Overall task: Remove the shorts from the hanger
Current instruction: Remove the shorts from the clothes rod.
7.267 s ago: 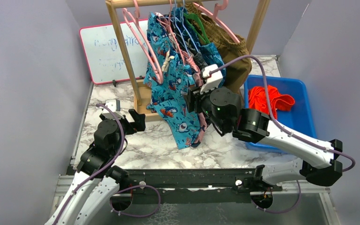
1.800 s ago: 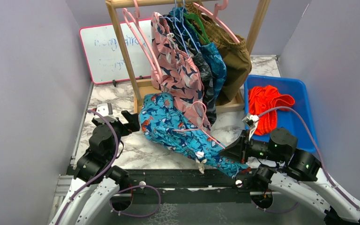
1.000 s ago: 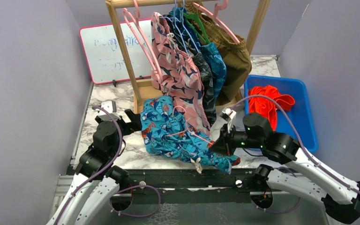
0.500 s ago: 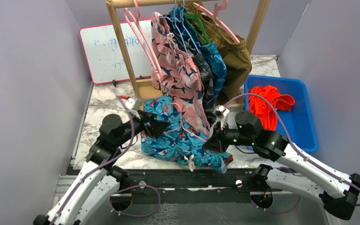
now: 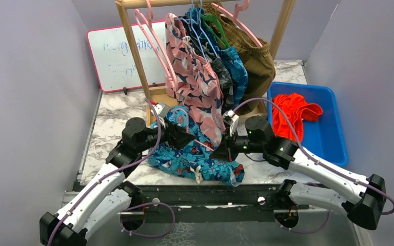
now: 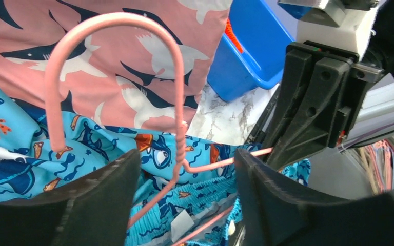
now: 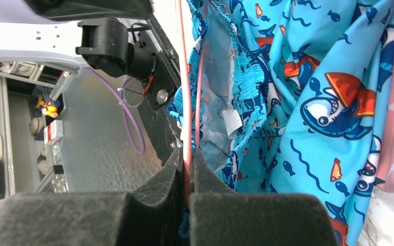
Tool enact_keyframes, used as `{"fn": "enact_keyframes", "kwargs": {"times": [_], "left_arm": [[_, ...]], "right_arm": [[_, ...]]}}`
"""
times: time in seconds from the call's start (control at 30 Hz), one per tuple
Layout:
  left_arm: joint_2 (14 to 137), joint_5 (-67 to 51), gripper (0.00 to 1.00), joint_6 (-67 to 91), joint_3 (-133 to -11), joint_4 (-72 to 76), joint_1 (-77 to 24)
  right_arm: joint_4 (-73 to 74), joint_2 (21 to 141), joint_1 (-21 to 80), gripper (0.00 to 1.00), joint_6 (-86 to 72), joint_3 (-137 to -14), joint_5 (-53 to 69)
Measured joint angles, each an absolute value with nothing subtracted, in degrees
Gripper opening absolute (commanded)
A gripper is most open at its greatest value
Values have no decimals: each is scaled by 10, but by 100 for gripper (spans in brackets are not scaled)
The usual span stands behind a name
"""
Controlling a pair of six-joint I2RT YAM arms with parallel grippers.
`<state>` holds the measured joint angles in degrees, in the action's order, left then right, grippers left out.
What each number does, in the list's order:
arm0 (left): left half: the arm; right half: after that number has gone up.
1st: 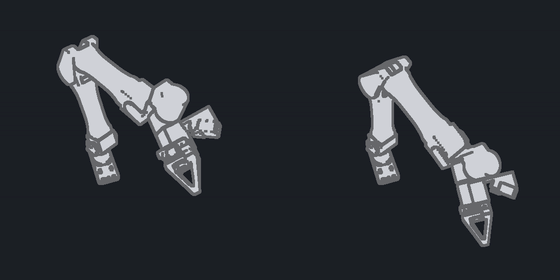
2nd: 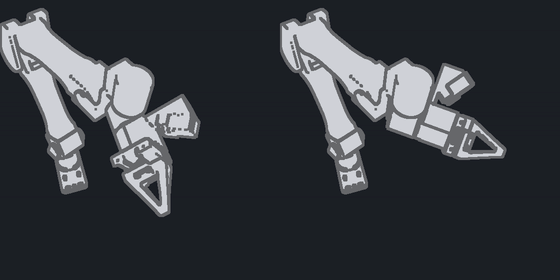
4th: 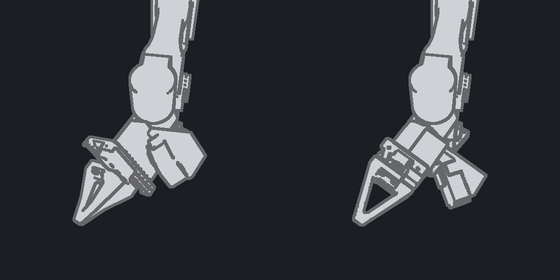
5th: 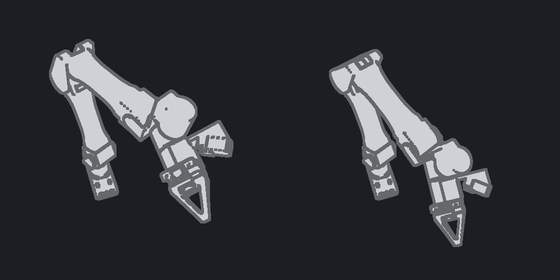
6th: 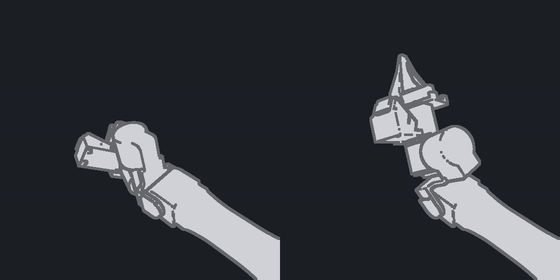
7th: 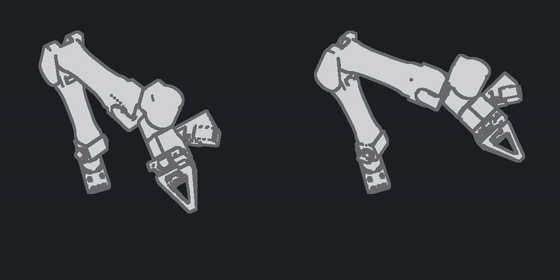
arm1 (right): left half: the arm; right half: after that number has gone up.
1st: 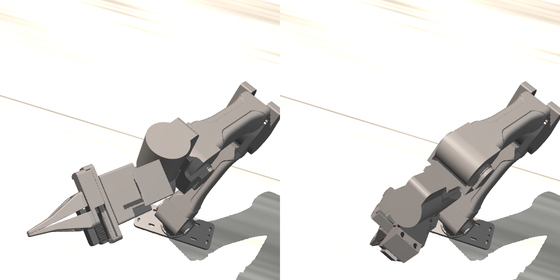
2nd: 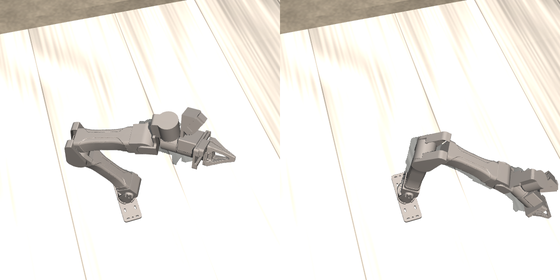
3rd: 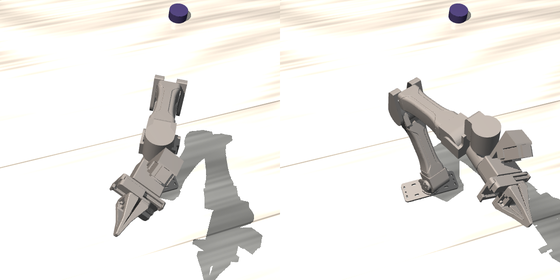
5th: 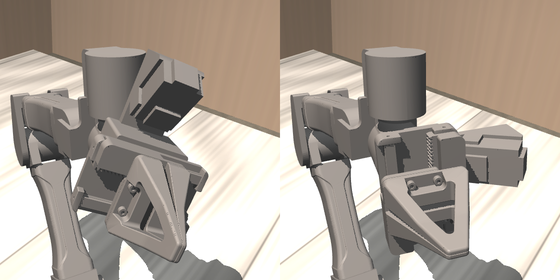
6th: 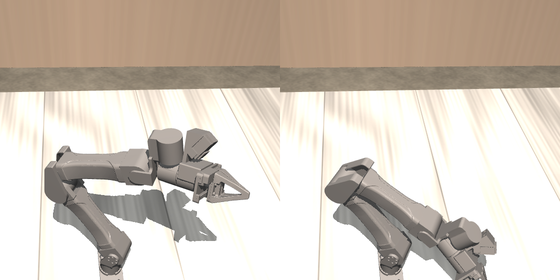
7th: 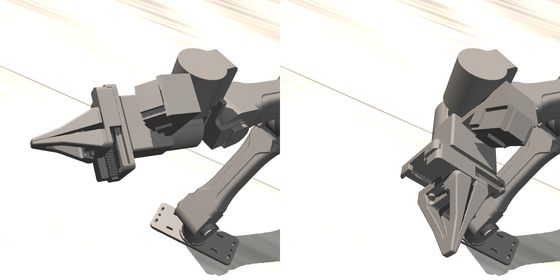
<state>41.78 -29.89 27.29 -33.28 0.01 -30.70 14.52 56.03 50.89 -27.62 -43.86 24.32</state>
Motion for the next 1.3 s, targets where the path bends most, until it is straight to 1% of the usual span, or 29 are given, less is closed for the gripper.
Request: {"fn": "enact_keyframes", "kwargs": {"times": [0.03,0.07,0.1,0.33,0.37,0.5,0.63,0.67,0.73,0.8,0.87,0.9,0.93,1.0,1.1,1.2,1.3], "left_arm": [[421,-294,50,274,-333,4,-309],[425,-288,45,275,-333,9,-311],[430,-283,43,276,-333,14,-313],[447,-246,43,283,-333,32,-320],[446,-241,41,283,-333,34,-320],[444,-224,26,284,-333,33,-320],[436,-206,3,282,-333,29,-324],[434,-205,0,284,-333,29,-326],[433,-200,0,283,-333,28,-328],[433,-196,0,283,-333,25,-328],[433,-185,0,281,-332,16,-327],[433,-174,0,278,-332,8,-327],[433,-163,0,274,-333,-1,-326],[432,-133,0,260,-340,-34,-326],[426,-80,0,230,-364,-91,-326],[408,-35,0,194,-389,-126,-326],[402,-9,0,168,-407,-138,-326]], "right_arm": [[140,561,509,1,-276,-439,246],[135,562,509,1,-276,-439,250],[130,563,509,1,-276,-439,254],[118,573,509,1,-276,-437,267],[118,573,509,1,-276,-435,267],[113,573,509,1,-276,-430,266],[111,575,509,3,-280,-427,265],[109,577,509,5,-281,-427,265],[108,578,509,14,-282,-427,265],[108,578,509,31,-282,-427,265],[111,578,509,52,-283,-430,263],[118,578,509,58,-282,-433,262],[131,578,509,62,-282,-439,256],[178,582,509,66,-275,-471,235],[232,589,509,67,-261,-531,205],[254,585,509,60,-249,-567,182],[267,582,509,59,-239,-569,179]]}}
